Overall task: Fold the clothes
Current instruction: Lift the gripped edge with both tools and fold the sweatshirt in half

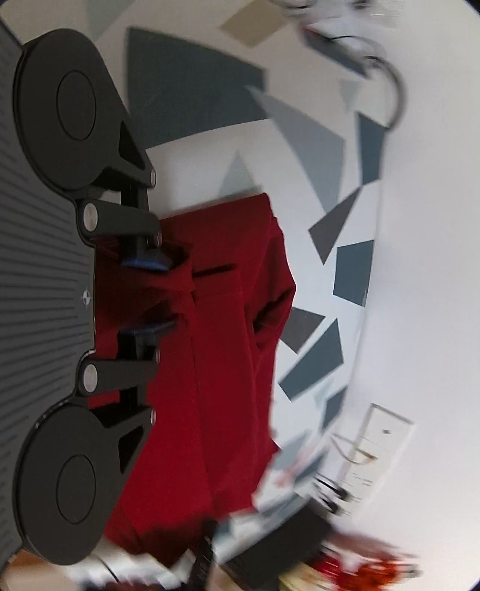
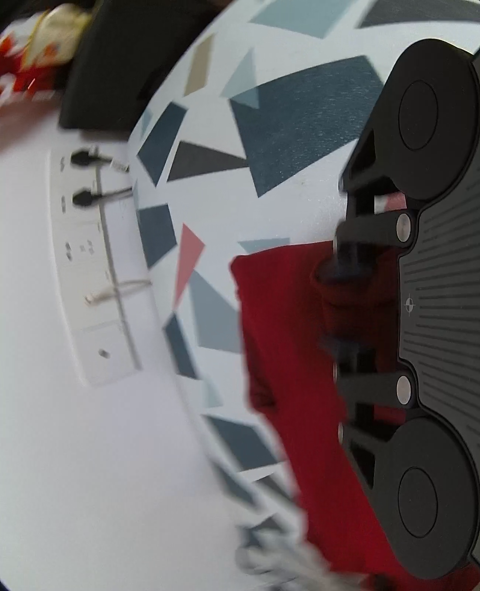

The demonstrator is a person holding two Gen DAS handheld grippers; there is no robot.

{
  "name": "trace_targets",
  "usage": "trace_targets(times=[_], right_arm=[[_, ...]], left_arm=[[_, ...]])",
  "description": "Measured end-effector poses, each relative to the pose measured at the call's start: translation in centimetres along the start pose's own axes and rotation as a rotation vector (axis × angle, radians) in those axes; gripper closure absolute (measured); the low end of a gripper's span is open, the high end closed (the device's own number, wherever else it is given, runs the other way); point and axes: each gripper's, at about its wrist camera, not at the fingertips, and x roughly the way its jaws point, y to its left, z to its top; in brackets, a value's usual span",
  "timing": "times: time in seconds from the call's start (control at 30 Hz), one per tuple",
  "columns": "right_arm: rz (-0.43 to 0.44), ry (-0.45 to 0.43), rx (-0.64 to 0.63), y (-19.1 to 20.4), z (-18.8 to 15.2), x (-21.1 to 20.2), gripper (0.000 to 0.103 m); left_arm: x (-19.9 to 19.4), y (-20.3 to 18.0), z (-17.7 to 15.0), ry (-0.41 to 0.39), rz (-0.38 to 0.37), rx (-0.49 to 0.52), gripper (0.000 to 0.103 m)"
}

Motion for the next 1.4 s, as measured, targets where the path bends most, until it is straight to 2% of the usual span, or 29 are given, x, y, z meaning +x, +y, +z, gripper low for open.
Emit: trace_targets(times=[0.1,0.2,0.3,0.4,0.43,0.47,0.5,0.6,0.67,0.77,0.87,0.9,0.93,0.97,1.03,1.13,1.33,1.4], right_arm=[[0.074,-0.038,0.113,-1.3,0.5,-2.8,0.058],[0.088,-0.034,0.128,-2.1,0.0,-5.1,0.059],[0.051,-0.034,0.131,-2.7,-0.9,-6.5,0.059],[0.026,-0.022,0.231,-3.6,-2.4,-7.0,0.059],[0.035,-0.013,0.276,-4.0,-3.0,-7.1,0.059],[0.054,-0.003,0.317,-4.4,-3.4,-7.0,0.059],[0.071,0.005,0.353,-4.7,-3.8,-7.0,0.059],[0.102,0.014,0.413,-5.4,-4.3,-6.9,0.059],[0.108,0.021,0.412,-5.5,-4.3,-6.9,0.059],[0.107,0.045,0.402,-5.6,-4.6,-6.5,0.059],[0.101,0.065,0.45,-6.2,-5.4,-6.0,0.059],[0.1,0.067,0.466,-6.4,-5.6,-5.8,0.059],[0.102,0.066,0.481,-6.6,-5.7,-5.7,0.059],[0.105,0.066,0.496,-6.8,-5.8,-5.5,0.059],[0.11,0.067,0.522,-7.2,-6.1,-5.1,0.059],[0.106,0.076,0.525,-7.4,-6.1,-4.7,0.06],[0.07,0.011,0.474,-7.2,-5.8,-5.1,0.057],[0.059,0.021,0.448,-7.1,-5.6,-4.7,0.057]], left_arm=[[-2.7,2.1,0.1,-0.053,-0.123,-0.109,0.065],[-3.3,2.4,-1.2,-0.048,-0.085,-0.123,0.065],[-3.7,2.6,-2.6,-0.038,-0.036,-0.131,0.065],[-4.1,2.8,-3.9,-0.028,0.013,-0.14,0.064],[-4.3,2.8,-4.4,-0.024,0.029,-0.143,0.057],[-4.5,3.2,-4.9,-0.032,0.055,-0.19,0.037],[-4.7,3.7,-5.3,-0.044,0.085,-0.252,0.032],[-4.9,4.5,-6.2,-0.058,0.051,-0.345,0.031],[-4.7,4.3,-6.1,-0.052,0.039,-0.317,0.031],[-4.2,3.7,-5.9,-0.058,0.091,-0.287,0.031],[-3.9,3.9,-5.9,-0.064,0.063,-0.333,0.032],[-3.8,3.9,-5.9,-0.065,0.049,-0.35,0.032],[-3.8,3.9,-5.9,-0.069,0.041,-0.358,0.042],[-3.9,3.9,-5.8,-0.071,0.039,-0.358,0.058],[-4.0,3.8,-5.6,-0.073,0.032,-0.358,0.077],[-4.6,3.6,-5.2,-0.09,-0.002,-0.371,0.09],[-4.9,3.4,-4.6,-0.095,-0.071,-0.449,0.09],[-4.6,3.5,-4.5,-0.085,-0.082,-0.474,0.088]])
